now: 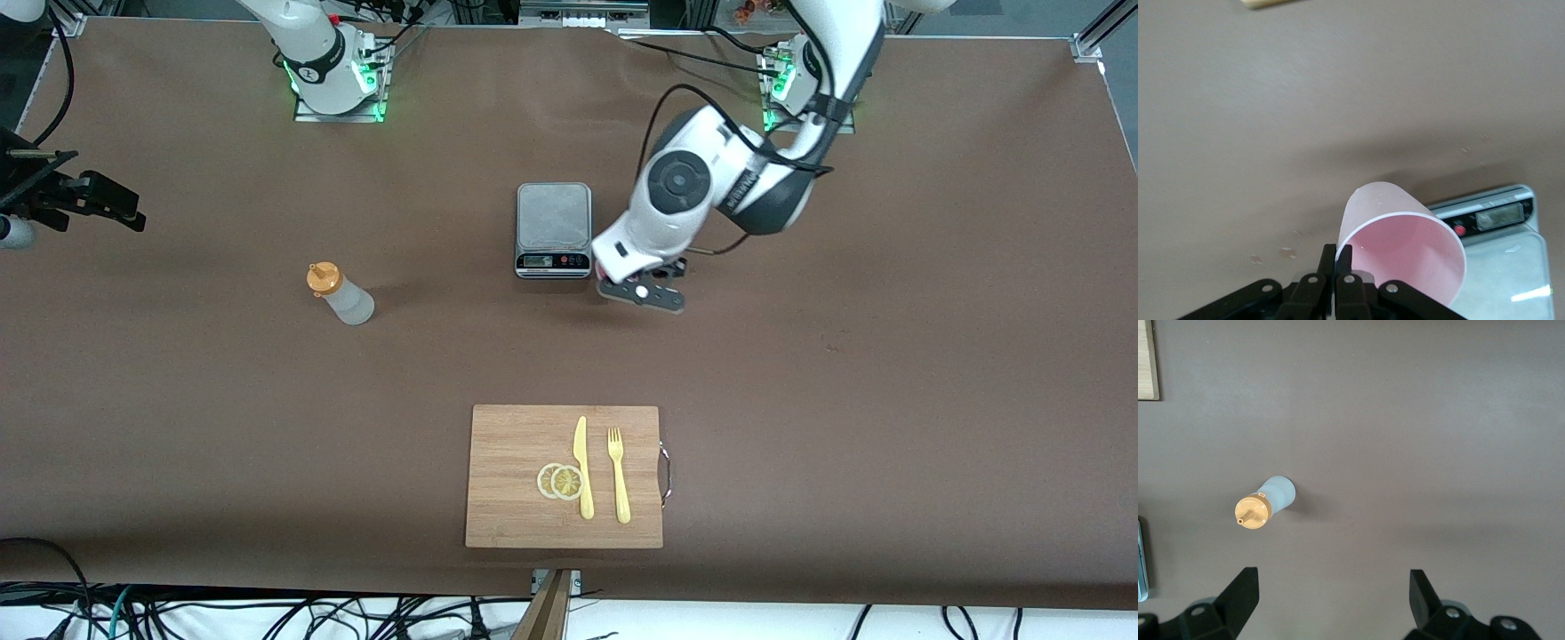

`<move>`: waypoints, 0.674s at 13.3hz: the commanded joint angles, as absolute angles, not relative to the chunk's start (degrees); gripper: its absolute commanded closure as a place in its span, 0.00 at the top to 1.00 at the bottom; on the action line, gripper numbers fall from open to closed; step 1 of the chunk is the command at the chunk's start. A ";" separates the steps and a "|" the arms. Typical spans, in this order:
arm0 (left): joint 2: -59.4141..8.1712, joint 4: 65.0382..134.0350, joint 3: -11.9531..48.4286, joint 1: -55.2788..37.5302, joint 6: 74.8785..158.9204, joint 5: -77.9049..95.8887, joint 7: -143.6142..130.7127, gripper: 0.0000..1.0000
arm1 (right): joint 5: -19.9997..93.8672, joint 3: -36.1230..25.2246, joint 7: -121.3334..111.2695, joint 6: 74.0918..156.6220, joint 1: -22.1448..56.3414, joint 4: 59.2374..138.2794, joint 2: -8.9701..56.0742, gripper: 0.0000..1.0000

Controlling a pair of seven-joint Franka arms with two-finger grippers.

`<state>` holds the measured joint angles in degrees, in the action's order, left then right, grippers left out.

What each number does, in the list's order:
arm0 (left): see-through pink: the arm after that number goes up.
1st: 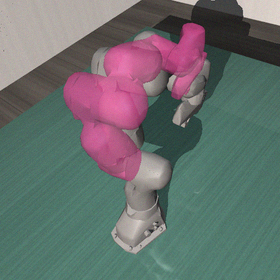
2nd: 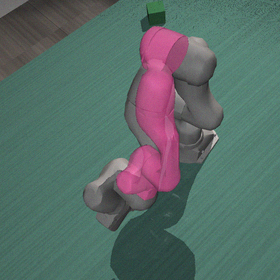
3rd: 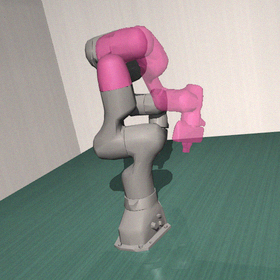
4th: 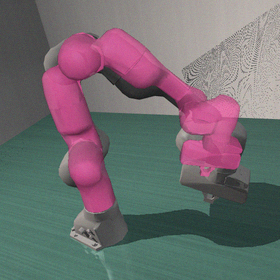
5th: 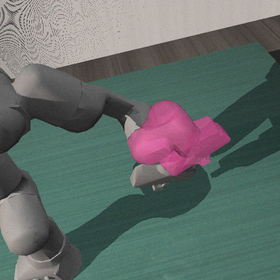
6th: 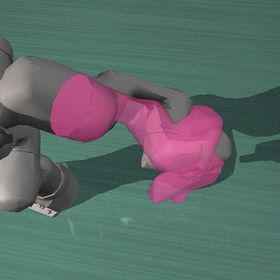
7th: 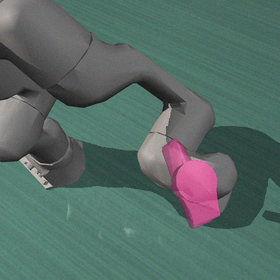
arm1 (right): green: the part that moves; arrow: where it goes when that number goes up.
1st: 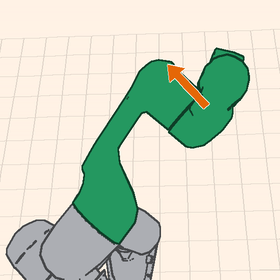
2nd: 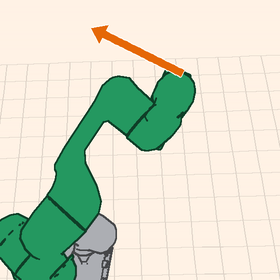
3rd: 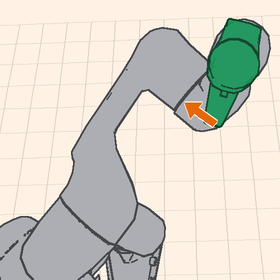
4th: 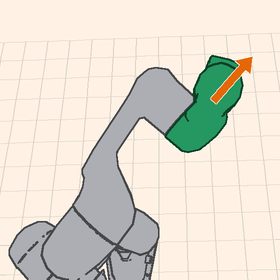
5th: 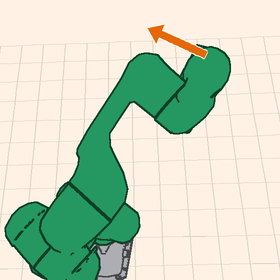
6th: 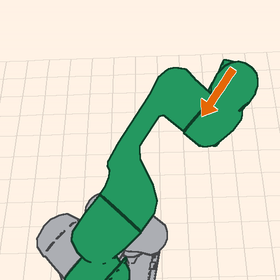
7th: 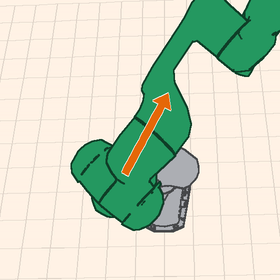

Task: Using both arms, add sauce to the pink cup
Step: 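Lift the pink cup with the left gripper and carry it to the scale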

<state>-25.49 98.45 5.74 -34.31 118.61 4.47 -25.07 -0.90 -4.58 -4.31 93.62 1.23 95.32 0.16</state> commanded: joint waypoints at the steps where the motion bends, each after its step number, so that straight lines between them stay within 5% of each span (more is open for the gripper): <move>1: -26.89 98.09 4.57 -39.00 118.91 5.45 -28.99 0.00 | -0.97 -4.57 -4.48 93.16 1.06 95.54 -0.35 1.00; 9: -27.60 98.87 5.19 -46.93 121.82 9.23 -36.56 0.00 | -0.97 -4.57 -4.39 93.16 1.14 95.54 -0.18 1.00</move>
<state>-27.99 98.61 5.80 -45.78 121.50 7.69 -35.84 -0.90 -4.58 -4.31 93.60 1.23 95.33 0.19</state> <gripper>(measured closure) 0.974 0.000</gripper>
